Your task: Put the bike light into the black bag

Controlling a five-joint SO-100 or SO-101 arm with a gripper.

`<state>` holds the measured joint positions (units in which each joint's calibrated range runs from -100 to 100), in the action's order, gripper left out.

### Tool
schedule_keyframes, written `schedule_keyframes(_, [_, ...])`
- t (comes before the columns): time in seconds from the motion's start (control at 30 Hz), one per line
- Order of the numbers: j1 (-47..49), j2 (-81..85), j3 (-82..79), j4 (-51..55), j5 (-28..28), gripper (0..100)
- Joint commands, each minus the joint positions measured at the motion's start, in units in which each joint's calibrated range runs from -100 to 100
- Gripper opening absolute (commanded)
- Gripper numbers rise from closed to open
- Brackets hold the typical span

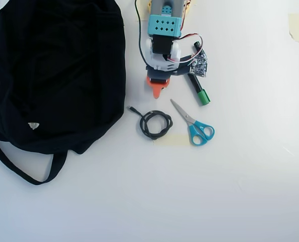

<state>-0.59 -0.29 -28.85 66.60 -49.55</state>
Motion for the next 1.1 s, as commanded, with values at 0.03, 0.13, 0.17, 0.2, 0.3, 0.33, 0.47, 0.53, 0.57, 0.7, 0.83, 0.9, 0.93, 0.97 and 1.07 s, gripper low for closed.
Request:
schedule_keyframes(0.03, [0.1,-1.0,0.9,-0.8,0.1,28])
schedule_keyframes(0.13, [-0.1,-1.2,0.3,-0.8,0.1,28])
schedule_keyframes(0.17, [-0.1,-1.2,0.2,-0.8,0.1,28])
schedule_keyframes(0.2, [-0.2,-1.2,0.1,-0.8,0.1,28])
schedule_keyframes(0.3, [-0.2,-1.3,-0.1,-0.7,0.1,28])
schedule_keyframes(0.33, [-0.2,-1.5,-0.3,-0.7,0.1,28])
schedule_keyframes(0.47, [-0.3,-4.5,-0.7,-0.8,0.1,28])
schedule_keyframes(0.53, [-0.8,-5.9,-0.3,-0.8,0.1,28])
schedule_keyframes(0.57, [-0.9,-6.1,-0.2,-0.8,0.1,28])
schedule_keyframes(0.7, [-1.1,-6.1,1.0,-0.8,0.1,20])
schedule_keyframes(0.83, [-1.0,-6.1,1.5,-0.6,0.2,1])
schedule_keyframes(0.9, [-1.4,-5.5,1.5,-0.4,0.2,4])
schedule_keyframes(0.93, [-1.6,-5.2,1.5,-0.1,0.2,3])
schedule_keyframes(0.97, [-1.7,-5.0,1.5,0.0,0.4,2])
schedule_keyframes(1.07, [-1.7,-4.5,2.9,1.1,2.2,2])
